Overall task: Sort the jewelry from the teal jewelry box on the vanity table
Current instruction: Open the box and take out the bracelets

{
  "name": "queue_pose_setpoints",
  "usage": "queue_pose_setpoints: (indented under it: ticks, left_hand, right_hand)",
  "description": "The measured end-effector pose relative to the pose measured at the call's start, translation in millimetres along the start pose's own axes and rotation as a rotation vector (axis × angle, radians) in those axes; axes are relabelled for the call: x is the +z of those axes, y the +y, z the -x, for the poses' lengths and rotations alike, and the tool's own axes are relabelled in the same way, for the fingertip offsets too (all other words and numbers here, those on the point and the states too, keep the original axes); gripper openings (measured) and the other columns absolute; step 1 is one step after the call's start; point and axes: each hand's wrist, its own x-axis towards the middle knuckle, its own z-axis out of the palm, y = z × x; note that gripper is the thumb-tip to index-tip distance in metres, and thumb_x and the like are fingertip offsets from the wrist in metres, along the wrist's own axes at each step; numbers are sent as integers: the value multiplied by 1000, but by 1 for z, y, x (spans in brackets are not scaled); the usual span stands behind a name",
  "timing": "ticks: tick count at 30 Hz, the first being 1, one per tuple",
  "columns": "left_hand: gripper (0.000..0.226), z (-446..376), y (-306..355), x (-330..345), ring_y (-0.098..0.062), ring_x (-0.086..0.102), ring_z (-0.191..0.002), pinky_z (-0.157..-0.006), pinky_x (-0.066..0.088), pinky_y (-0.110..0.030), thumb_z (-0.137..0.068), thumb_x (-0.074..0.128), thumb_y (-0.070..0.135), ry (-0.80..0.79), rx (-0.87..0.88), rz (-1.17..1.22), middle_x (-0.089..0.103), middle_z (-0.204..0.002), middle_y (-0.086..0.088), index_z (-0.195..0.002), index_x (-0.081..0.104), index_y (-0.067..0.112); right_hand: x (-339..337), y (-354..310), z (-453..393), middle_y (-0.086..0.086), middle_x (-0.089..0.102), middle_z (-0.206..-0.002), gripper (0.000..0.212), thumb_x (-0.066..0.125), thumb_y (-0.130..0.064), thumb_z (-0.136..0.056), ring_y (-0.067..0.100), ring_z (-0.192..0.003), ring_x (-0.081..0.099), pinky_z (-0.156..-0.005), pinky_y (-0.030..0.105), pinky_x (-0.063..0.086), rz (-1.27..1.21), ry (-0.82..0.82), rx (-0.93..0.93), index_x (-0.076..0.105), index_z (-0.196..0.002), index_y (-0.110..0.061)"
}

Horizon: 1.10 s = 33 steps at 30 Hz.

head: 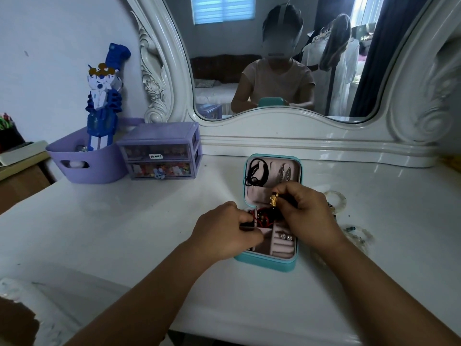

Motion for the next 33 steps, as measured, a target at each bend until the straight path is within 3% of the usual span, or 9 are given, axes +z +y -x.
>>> queue_pose_setpoints:
  ticks: [3,5,7,13,16,20,25,30,33]
  left_hand:
    - [21,0,-1,2,-19,53,-75,-57,32,-26,-72,56,49,14,-2,29,41,-73,4,-57,55,34]
    - [18,1,-1,3,-17,55,-76,-57,34,-26,-73,57,50,22,-1,41,43,-75,6,-77,64,34]
    - [28,3,-2,4,-14,56,-78,-60,37,-26,-73,58,56,56,13,32,47,-79,8,-92,65,36]
    - [28,-2,2,-4,-2,52,-71,-62,42,-24,-70,69,52,351,61,214,53,-85,13,-87,66,30]
    - [19,-14,8,-6,-3,54,-70,-68,48,-28,-72,73,38,300,157,321,54,-83,9,-84,68,24]
    - [2,-21,24,-12,-12,60,-69,-69,48,-27,-79,70,18,293,208,530,63,-78,0,-77,71,17]
    - [14,-25,51,-26,-11,50,-53,-54,41,-20,-80,68,22,236,186,797,56,-55,3,-67,68,20]
    - [11,-29,93,-14,5,50,-49,-52,39,-10,-82,64,18,101,163,1145,61,-53,15,-88,72,13]
    - [23,-32,114,1,8,50,-46,-49,36,-5,-84,62,11,16,142,1117,59,-48,16,-106,68,9]
  right_hand:
    - [-3,-1,-2,0,64,-68,12,60,-6,-84,7,-63,56,-62,20,48,-129,-5,75,64,-77,-15]
    - [-5,-4,-3,6,66,-71,10,60,-4,-84,12,-63,59,-62,27,50,-217,-24,100,65,-78,-12]
    - [-8,-9,-4,8,65,-70,10,61,-2,-83,8,-53,57,-53,23,49,-292,-43,111,66,-80,-9]
    - [-16,-22,-11,11,60,-67,9,62,2,-80,7,-45,49,-45,17,42,-387,-40,72,67,-83,-5]
    - [-20,-33,-14,-5,61,-57,14,61,5,-81,3,-43,50,-42,16,41,-434,-67,28,66,-82,-8]
    - [-34,-46,-15,-8,64,-54,18,62,5,-80,5,-43,50,-42,17,43,-429,-52,-55,67,-81,-13]
    - [-70,-40,-18,10,61,-68,19,65,0,-79,3,-45,45,-45,16,40,-308,104,-36,66,-72,-18]
    - [-93,-19,-2,12,67,-70,5,68,-7,-78,15,-54,55,-59,24,46,-33,8,-14,68,-75,-10]
    - [-101,-10,11,4,66,-70,5,67,-2,-78,10,-64,61,-61,20,47,120,-26,-126,68,-76,-7]
